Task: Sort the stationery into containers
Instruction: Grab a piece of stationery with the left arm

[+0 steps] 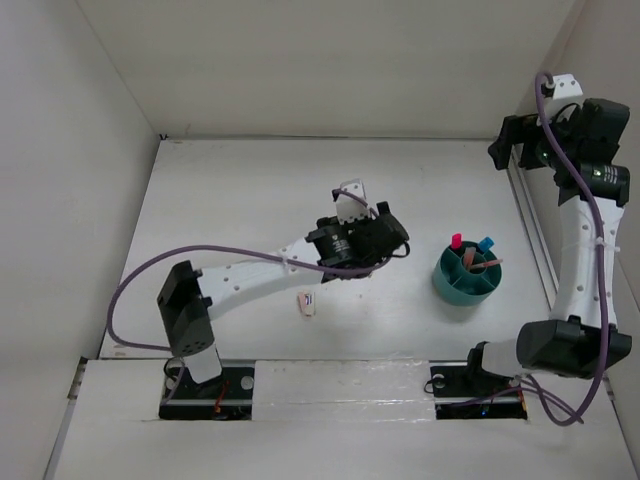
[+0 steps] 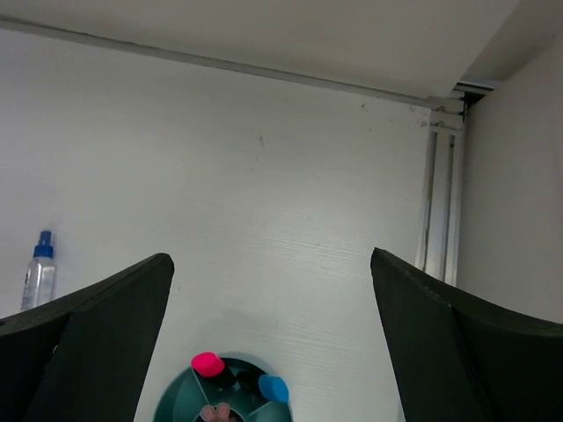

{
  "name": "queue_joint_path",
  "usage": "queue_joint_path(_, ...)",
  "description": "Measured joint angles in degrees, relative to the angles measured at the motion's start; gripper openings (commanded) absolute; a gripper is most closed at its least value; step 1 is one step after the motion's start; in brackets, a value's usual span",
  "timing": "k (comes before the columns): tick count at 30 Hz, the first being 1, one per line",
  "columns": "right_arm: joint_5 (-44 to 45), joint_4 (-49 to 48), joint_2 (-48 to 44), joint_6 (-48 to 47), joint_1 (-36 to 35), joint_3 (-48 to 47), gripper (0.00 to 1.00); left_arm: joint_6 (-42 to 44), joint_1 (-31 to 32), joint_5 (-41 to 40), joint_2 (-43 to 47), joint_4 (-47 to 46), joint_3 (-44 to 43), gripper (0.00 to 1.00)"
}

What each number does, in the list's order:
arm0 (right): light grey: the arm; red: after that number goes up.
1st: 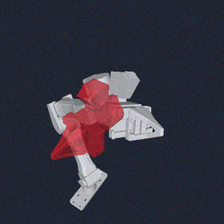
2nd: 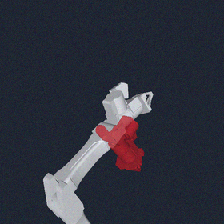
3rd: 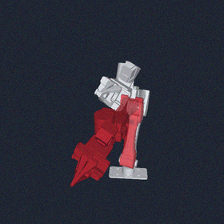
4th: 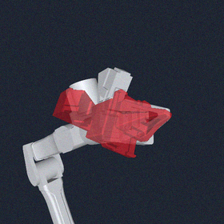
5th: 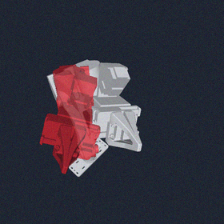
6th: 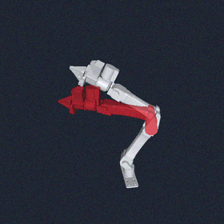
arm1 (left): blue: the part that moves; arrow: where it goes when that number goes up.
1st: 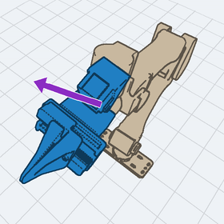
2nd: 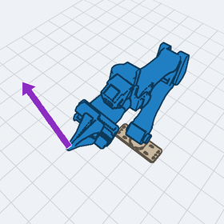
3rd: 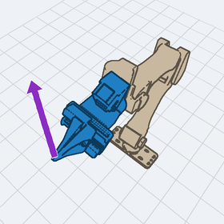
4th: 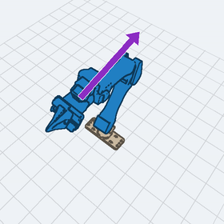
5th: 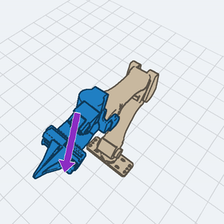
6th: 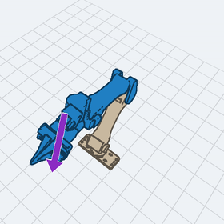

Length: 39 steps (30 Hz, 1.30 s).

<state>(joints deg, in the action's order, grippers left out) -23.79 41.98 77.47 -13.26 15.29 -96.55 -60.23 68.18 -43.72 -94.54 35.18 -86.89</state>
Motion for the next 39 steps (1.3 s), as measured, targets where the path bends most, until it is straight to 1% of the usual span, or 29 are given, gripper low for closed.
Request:
queue_joint_path(3,-0.3,-1.4,1.4,1.8,0.0,2.5,1.00,-1.6,-5.4,4.7,-4.5,1.0,-2.6,1.00)
queue_joint_path(8,-2.3,-2.9,-0.8,3.0,0.0,13.1,1.00,-2.1,-14.1,13.3,-7.0,1.2,-1.9,1.00)
queue_joint_path(11,-4.2,-3.1,-1.0,3.0,0.0,14.2,1.00,-1.4,-17.7,17.3,-8.5,0.7,-2.1,1.00)
queue_joint_path(14,-6.3,-4.0,-1.9,2.5,0.0,14.6,1.00,0.1,-19.0,19.8,-12.0,0.6,-3.3,1.00)
queue_joint_path(20,-10.5,-4.8,-3.0,1.4,0.0,15.4,1.00,1.1,-18.8,23.8,-19.7,0.5,-4.3,1.00)
queue_joint_path(27,-11.2,-5.3,-4.0,0.1,0.0,16.7,1.00,0.7,-18.8,25.7,-20.9,-0.1,-3.0,1.00)
queue_joint_path(29,-11.2,-5.3,-4.7,-0.1,0.0,16.9,1.00,0.6,-18.8,26.0,-20.9,-0.3,-2.3,0.98)
queue_joint_path(34,-11.2,-5.6,-5.0,-0.8,0.0,16.9,1.00,0.6,-18.8,26.8,-21.4,-0.8,-1.7,0.92)
queue_joint_path(36,-11.3,-5.6,-5.0,-0.9,0.0,16.9,1.00,0.6,-18.8,27.0,-22.2,-1.4,-1.7,0.83)
queue_joint_path(37,-11.4,-5.6,-5.0,-1.1,0.0,16.9,1.00,0.6,-18.8,27.1,-22.6,-1.5,-1.7,0.83)
queue_joint_path(38,-11.5,-5.6,-5.0,-1.2,0.0,16.9,1.00,0.6,-18.9,27.3,-23.2,-1.6,-1.7,0.81)
queue_joint_path(39,-11.7,-5.5,-5.0,-1.4,0.0,16.9,1.00,0.6,-18.9,27.4,-23.7,-1.6,-1.7,0.67)
